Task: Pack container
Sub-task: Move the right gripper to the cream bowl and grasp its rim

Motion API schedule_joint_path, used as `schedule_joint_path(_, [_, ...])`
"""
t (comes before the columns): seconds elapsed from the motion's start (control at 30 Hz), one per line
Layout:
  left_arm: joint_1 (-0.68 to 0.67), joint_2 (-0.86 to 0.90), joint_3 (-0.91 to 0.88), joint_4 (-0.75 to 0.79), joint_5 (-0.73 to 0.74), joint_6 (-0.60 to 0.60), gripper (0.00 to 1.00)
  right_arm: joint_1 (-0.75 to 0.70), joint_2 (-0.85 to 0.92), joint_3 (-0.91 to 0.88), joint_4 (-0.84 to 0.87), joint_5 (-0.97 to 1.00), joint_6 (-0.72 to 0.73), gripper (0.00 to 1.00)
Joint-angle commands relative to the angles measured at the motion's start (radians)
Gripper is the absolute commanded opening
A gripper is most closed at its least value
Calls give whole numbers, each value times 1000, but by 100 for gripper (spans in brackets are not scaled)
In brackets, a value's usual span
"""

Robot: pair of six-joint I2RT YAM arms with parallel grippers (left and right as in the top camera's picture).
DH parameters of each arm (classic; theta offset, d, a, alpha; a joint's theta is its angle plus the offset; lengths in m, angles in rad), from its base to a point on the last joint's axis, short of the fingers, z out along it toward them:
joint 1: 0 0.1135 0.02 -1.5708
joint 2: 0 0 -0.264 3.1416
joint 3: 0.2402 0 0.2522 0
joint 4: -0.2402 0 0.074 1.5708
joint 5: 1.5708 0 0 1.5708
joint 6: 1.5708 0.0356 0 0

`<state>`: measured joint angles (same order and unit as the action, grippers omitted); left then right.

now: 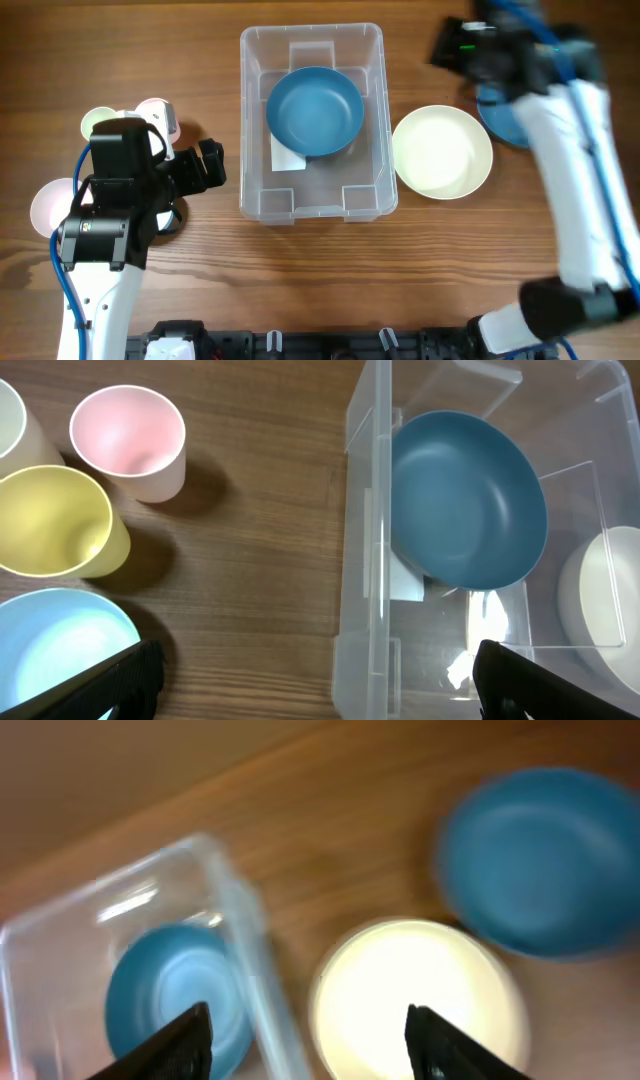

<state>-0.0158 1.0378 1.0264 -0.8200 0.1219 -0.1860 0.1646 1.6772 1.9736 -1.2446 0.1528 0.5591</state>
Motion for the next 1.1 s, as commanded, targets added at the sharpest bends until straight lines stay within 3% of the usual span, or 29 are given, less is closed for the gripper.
schedule_joint_path(0.0, [-1, 0, 17, 0, 12, -9, 100, -123, 8, -28, -124, 0, 80, 65])
schedule_joint_path(0.17, [-1, 0, 17, 0, 12, -9, 100, -222, 11, -223, -120, 0, 69, 66])
schedule_joint_path(0.4, [-1, 0, 17, 0, 12, -9, 100, -241, 16, -701, 207, -68, 73, 66])
schedule_joint_path(0.7, [-1, 0, 17, -1, 12, -9, 100, -241, 19, -1028, 556, -96, 123, 66])
schedule_joint_path(0.83, [-1, 0, 17, -1, 12, -9, 100, -241, 19, -1066, 605, -110, 124, 54])
schedule_joint_path(1.0, [-1, 0, 17, -1, 12, -9, 100, -241, 19, -1066, 608, -125, 125, 18])
schedule_joint_path(1.07, [-1, 0, 17, -1, 12, -9, 100, -241, 19, -1066, 609, -125, 124, 11])
